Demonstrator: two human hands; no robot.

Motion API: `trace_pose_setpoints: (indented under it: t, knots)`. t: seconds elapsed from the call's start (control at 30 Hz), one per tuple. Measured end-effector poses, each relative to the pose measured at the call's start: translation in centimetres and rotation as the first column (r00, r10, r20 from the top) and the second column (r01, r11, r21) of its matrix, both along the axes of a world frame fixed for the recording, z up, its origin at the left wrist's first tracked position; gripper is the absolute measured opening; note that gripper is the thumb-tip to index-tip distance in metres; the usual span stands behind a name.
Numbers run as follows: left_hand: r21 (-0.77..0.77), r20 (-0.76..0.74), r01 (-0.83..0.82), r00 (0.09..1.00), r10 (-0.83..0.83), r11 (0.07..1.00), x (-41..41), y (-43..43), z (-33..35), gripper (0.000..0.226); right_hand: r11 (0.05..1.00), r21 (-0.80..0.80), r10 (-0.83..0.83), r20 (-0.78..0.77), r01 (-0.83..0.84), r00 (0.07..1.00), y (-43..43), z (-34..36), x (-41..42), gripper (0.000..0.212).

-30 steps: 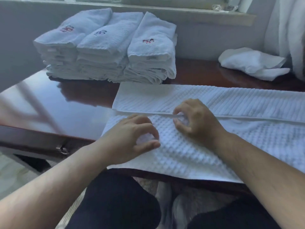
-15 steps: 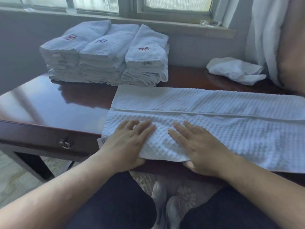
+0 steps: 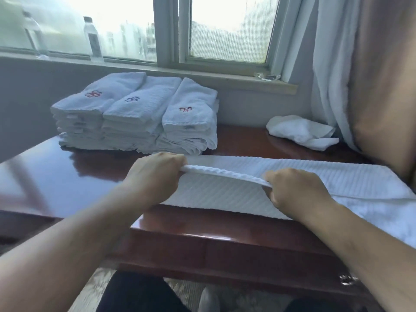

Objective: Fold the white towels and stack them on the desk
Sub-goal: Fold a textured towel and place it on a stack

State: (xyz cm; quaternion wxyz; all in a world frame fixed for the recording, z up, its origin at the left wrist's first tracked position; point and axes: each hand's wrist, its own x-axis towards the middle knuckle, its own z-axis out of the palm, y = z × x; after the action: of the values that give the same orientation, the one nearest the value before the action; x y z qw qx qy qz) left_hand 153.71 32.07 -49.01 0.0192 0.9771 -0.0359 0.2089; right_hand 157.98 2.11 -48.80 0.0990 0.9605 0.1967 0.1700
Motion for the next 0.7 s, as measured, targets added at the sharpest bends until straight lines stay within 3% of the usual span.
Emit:
trace_pose_setpoints:
  t: [0.17,0.27,0.43,0.6,0.7]
  knots:
    - [-0.004,0.022,-0.055,0.998,0.055,0.998,4.4,0.7,-0.1,0.007,0.972,0.115,-0.201,-0.031,0.203,0.979,-3.0,-0.7,4.1,0.025]
    - [0.011,-0.001,-0.045,0.999,0.045,0.999,7.0,1.0,-0.5,0.011,0.951,0.215,-0.214,-0.066,0.224,0.975,-3.5,-1.2,6.6,0.03]
    - [0.096,-0.079,-0.097,0.991,0.105,0.991,10.8,2.0,-1.8,0.015,0.974,0.148,-0.169,-0.037,0.173,0.985,-2.8,-1.2,10.9,0.033]
    - [0.197,-0.165,-0.145,0.97,0.179,0.97,12.5,2.1,-2.0,0.021,0.979,0.09,-0.175,-0.107,0.185,0.979,-1.1,-1.4,14.0,0.036]
    - [0.282,-0.048,-0.183,0.978,0.204,0.942,11.9,0.6,-2.1,0.034,0.977,0.102,-0.173,-0.12,0.185,0.978,-0.9,-2.3,14.8,0.033]
